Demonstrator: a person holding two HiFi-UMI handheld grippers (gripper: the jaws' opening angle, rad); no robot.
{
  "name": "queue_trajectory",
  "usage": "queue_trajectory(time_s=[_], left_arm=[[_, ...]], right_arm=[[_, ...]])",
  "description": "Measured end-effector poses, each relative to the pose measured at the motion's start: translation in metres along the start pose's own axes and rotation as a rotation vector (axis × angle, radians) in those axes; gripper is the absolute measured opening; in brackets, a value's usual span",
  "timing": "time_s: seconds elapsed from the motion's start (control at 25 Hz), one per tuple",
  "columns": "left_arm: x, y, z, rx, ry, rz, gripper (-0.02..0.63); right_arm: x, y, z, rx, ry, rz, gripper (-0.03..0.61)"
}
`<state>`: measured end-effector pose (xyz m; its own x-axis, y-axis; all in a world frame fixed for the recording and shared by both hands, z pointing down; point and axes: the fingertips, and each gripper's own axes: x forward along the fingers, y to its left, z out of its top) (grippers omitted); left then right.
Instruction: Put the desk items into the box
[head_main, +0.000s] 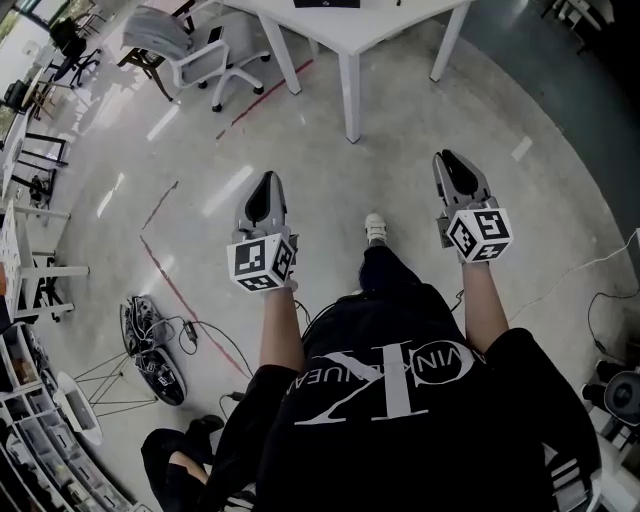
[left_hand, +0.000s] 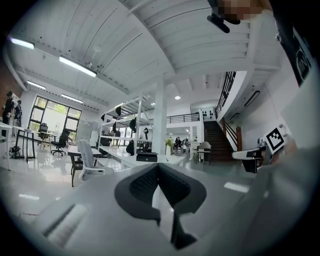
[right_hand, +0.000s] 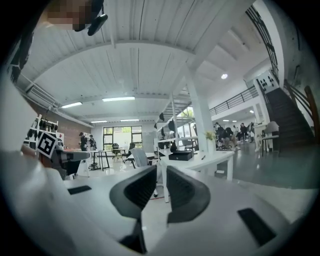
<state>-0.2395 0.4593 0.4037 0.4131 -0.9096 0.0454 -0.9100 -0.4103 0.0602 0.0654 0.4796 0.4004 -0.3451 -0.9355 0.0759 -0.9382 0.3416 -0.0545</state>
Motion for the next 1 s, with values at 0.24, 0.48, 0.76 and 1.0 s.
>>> queue_trajectory(time_s=[0.24, 0.48, 0.76, 1.0], left_arm=[[0.061, 0.001, 0.008, 0.004, 0.01, -0.034, 0.011], [0.126, 0.004, 0.012, 0.002, 0.029, -0.05, 0.011], [0.193, 0.009, 0.012, 0.005, 0.065, -0.053, 0.011], [0.25, 0.012, 0.019, 0.012, 0.061, -0.052, 0.011]], right_arm=[[0.054, -0.026, 0.007, -0.026, 0.02, 0.012, 0.04], [0.104, -0.065, 0.011, -0.031, 0.044, 0.015, 0.057], [0.156, -0.111, 0.011, 0.0, 0.061, 0.018, 0.057], [0.201, -0.147, 0.014, 0.004, 0.065, 0.038, 0.057]])
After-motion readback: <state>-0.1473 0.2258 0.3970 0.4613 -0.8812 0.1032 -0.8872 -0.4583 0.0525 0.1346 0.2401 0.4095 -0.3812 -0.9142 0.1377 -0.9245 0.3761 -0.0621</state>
